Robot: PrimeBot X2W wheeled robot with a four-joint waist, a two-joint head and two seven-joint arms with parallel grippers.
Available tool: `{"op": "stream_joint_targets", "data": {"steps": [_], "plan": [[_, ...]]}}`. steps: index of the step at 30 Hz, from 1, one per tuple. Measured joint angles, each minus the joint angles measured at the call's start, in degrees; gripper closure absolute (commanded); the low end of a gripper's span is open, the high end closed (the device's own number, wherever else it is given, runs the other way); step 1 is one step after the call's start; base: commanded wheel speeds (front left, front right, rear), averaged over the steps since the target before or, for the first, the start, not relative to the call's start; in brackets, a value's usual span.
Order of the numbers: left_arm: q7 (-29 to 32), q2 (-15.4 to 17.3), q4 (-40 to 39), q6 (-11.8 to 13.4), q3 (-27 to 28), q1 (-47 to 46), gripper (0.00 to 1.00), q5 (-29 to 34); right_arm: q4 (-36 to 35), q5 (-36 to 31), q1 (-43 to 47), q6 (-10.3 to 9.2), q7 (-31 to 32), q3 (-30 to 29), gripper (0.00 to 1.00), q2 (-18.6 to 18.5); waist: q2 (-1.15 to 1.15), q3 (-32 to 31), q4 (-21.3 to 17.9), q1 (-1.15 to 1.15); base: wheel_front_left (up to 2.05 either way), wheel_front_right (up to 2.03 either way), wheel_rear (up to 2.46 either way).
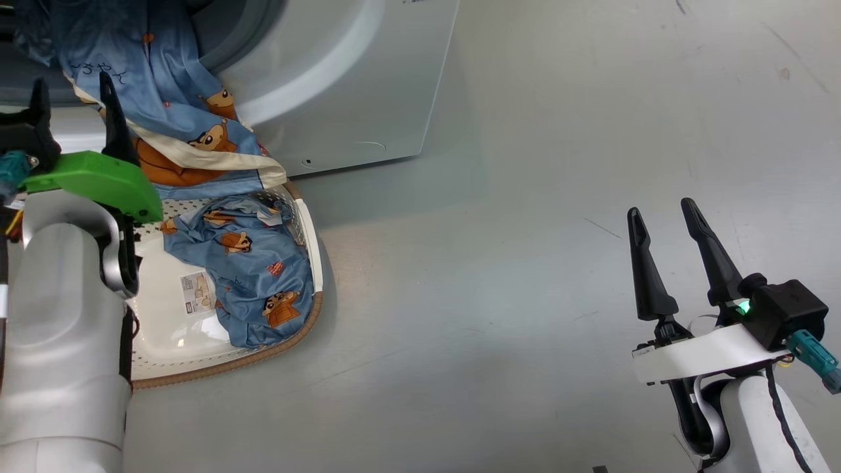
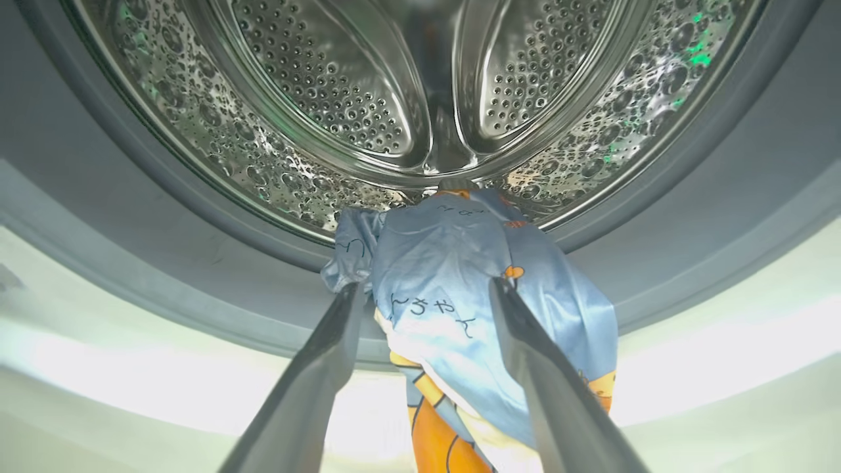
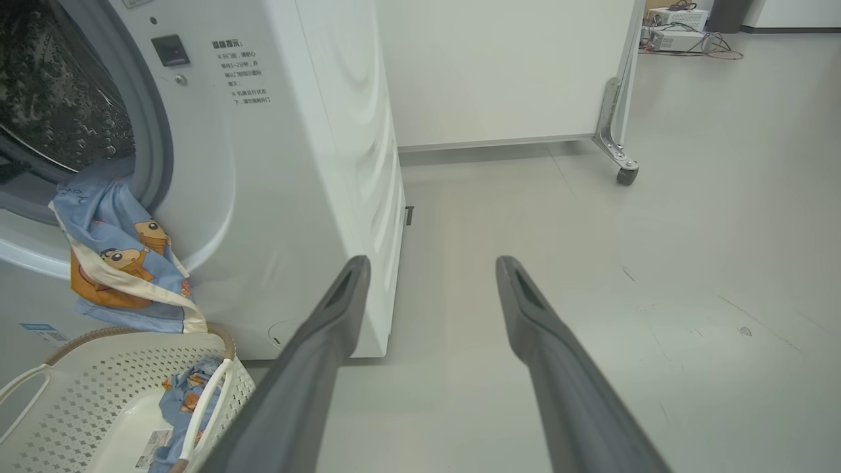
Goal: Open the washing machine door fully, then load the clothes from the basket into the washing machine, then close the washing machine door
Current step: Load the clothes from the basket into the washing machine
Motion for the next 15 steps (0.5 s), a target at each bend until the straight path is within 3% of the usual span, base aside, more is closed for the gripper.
{"op": "stream_joint_targets", "data": {"steps": [15], "plan": [[-0.23, -2.89, -10.69, -0.9, -1.05, 16.02, 0.0, 0.4, -0.15, -0.22, 0.0, 0.0, 0.0, -0.07, 0.0, -0.48, 0.0, -0.11, 0.39, 0.0, 0.0, 0.0, 0.0]]}}
